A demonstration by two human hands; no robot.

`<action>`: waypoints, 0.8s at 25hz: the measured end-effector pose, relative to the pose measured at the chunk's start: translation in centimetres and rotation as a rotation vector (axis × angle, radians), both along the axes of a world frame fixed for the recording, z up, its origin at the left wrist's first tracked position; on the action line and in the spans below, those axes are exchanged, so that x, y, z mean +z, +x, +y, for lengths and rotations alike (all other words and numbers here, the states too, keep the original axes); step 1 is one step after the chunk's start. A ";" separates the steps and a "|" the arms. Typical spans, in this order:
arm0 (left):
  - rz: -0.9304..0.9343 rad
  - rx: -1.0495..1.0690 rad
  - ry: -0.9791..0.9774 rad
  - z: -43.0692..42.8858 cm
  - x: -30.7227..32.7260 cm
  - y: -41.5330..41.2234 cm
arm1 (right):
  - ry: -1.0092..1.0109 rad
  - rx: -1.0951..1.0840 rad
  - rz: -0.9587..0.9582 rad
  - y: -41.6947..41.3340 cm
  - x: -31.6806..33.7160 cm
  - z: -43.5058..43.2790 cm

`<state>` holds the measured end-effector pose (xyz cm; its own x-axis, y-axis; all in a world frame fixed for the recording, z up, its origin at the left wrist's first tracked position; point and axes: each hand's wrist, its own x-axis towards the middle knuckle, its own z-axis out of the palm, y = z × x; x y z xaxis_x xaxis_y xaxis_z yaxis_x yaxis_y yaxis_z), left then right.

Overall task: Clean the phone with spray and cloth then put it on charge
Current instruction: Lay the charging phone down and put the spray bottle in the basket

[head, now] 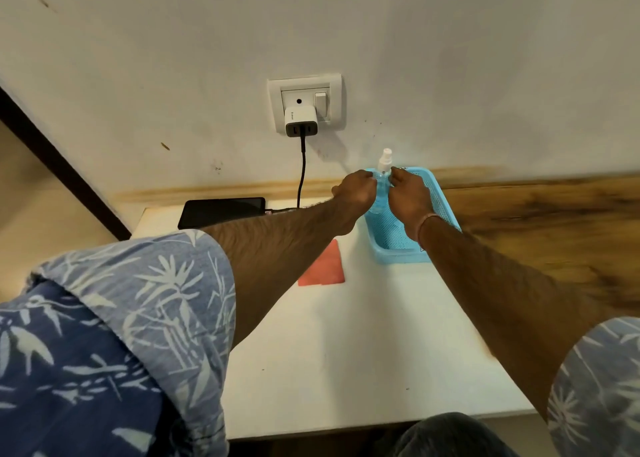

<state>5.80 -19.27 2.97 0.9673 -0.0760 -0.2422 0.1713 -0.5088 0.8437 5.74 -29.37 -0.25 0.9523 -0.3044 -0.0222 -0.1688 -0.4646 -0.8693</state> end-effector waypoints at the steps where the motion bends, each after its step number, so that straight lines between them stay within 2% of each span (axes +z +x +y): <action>1: 0.000 0.001 -0.004 0.0 -0.1 0.0 | 0.004 0.002 -0.003 0.0 0.0 0.0; 6: -0.005 0.001 0.018 0.8 -0.9 -0.5 | -0.006 0.008 0.021 0.0 0.3 0.0; 11: -0.099 0.079 0.059 4.1 -2.5 -1.9 | 0.013 -0.073 0.056 -1.0 1.2 -0.4; 13: -0.099 -0.058 0.256 5.9 -3.6 -2.9 | 0.040 -0.124 0.000 -1.8 1.6 -0.3; 16: -0.101 -0.368 0.700 7.4 -5.1 -4.1 | 0.113 -0.194 -0.089 -2.9 2.0 -0.1; 18: -0.149 -0.425 0.838 7.7 -5.7 -4.7 | 0.123 -0.226 -0.112 -3.4 2.0 0.0; 20: -0.187 -0.432 0.856 7.9 -6.2 -4.8 | 0.116 -0.236 -0.123 -3.8 2.0 0.0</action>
<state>1.00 -11.41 -3.18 0.9257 -0.3031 -0.2262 -0.2733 -0.9495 0.1542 1.90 -29.33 1.79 0.8532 -0.5200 0.0409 -0.1507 -0.3209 -0.9350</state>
